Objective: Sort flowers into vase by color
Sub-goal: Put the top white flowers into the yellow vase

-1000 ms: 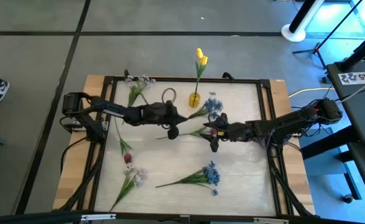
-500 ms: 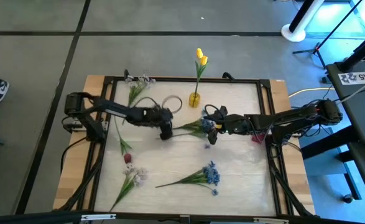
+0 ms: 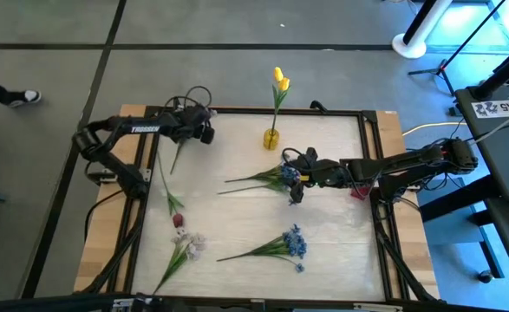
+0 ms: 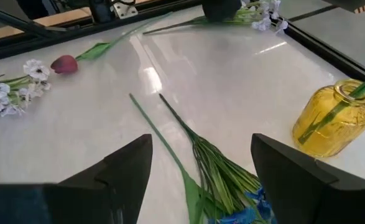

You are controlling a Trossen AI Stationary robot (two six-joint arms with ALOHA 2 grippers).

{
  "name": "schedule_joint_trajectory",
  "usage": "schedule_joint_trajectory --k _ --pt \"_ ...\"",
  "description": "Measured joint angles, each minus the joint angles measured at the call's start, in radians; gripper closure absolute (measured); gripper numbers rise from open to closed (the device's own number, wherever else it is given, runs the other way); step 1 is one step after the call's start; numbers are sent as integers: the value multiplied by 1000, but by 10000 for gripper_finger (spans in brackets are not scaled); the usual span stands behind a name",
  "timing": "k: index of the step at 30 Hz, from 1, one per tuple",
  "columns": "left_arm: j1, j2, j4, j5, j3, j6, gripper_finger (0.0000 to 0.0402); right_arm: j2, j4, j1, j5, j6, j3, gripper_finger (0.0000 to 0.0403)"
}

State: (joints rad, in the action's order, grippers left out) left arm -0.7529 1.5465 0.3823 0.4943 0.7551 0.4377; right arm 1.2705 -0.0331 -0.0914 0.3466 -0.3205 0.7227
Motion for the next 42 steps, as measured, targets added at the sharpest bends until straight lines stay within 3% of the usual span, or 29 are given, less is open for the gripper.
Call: schedule_joint_trajectory --k 6,13,16,20,23,31,36,42 --pt "-53 31 62 3 -1 25 264 0 33 0 1 -15 0 130" --pt "-83 46 12 -7 -59 42 266 0 44 -1 0 -26 0 130" --pt "-54 47 5 22 -72 43 286 0 45 -1 -4 -21 0 130" --pt "13 36 25 75 -76 57 343 -6 52 -1 -37 -15 0 130" --pt "73 -18 -10 71 -67 52 387 -39 91 -1 -77 -16 0 130" --pt "305 -356 -79 -23 -39 -14 387 -150 108 -1 -78 -7 0 130" --pt "495 -528 -367 -215 -87 -138 386 -128 -14 -1 -78 69 0 130" --pt "660 -523 -918 -394 -250 -233 386 12 -372 -1 -128 191 0 130"
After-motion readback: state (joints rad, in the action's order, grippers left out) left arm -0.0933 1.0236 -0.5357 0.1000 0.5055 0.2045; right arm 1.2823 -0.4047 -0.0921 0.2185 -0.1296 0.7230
